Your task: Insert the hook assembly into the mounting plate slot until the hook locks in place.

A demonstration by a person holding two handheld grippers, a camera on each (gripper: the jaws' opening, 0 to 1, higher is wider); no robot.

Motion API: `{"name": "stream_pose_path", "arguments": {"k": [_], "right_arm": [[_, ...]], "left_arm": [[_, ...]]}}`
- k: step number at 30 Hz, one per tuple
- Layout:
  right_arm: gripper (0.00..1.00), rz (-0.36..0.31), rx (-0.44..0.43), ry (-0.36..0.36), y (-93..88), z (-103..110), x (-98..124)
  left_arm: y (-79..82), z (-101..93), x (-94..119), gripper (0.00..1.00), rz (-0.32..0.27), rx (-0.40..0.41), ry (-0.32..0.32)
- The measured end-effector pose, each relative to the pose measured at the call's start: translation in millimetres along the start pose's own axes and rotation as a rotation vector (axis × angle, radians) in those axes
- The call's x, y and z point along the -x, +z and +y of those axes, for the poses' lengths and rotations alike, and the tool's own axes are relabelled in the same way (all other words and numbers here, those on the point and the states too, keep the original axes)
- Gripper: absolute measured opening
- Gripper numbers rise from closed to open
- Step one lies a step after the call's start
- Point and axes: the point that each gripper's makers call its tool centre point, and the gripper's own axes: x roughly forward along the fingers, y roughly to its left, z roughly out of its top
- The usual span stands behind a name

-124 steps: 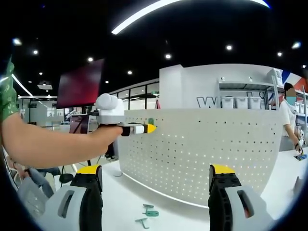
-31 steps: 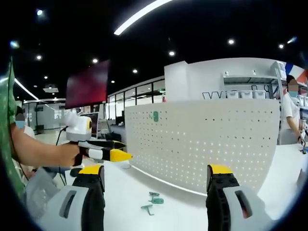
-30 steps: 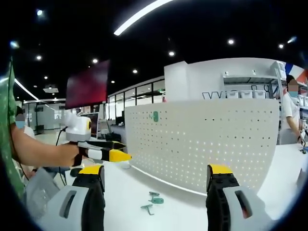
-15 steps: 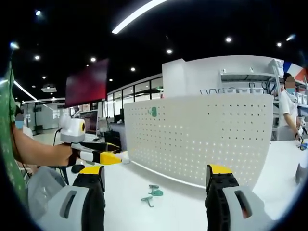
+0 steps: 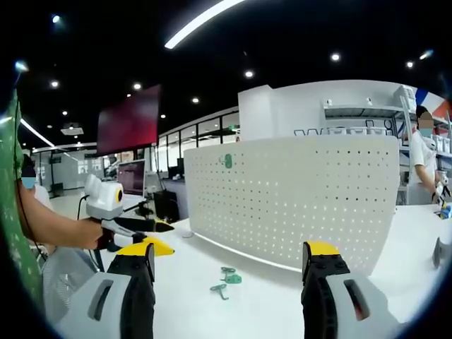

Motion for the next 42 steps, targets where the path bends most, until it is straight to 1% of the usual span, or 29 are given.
{"name": "stream_pose_path", "arguments": {"k": [7,14,17,19,23,27,35,37,42], "right_arm": [[0.87,-0.001,-0.004,-0.001,-0.3,0,0],[0.87,0.002,-0.005,-0.007,-1.7,-5,-1],[0.87,0.002,-0.007,-0.008,-2.1,-6,-1],[0.87,0.005,-0.007,-0.008,-2.8,-7,-2],[0.87,0.006,-0.01,-0.008,-3.5,-8,-4],[0.87,0.008,-0.012,-0.009,-4.6,-10,-6],[0.86,0.015,-0.019,-0.017,-8.7,-14,-6],[0.86,0.019,-0.023,-0.02,-10.4,-15,-6],[0.86,0.023,-0.031,-0.026,-13.4,-19,-7]], "left_arm": [[-16.0,-2.4,-4,0.74,0.043,-0.011,-0.01],[-28.2,-1.5,-11,0.64,0.079,-0.03,-0.014],[-30.7,-1.3,-14,0.62,0.087,-0.041,-0.015],[-33.0,-0.5,-16,0.58,0.097,-0.052,-0.014],[-39.8,2.6,-24,0.57,0.119,-0.065,-0.01],[-50.4,3.5,-32,0.55,0.152,-0.108,-0.009],[-65.1,2.1,-47,0.52,0.197,-0.133,-0.02],[-70.7,2.7,-51,0.5,0.215,-0.151,-0.023],[-78.1,4.1,-59,0.45,0.235,-0.167,-0.023]]}}
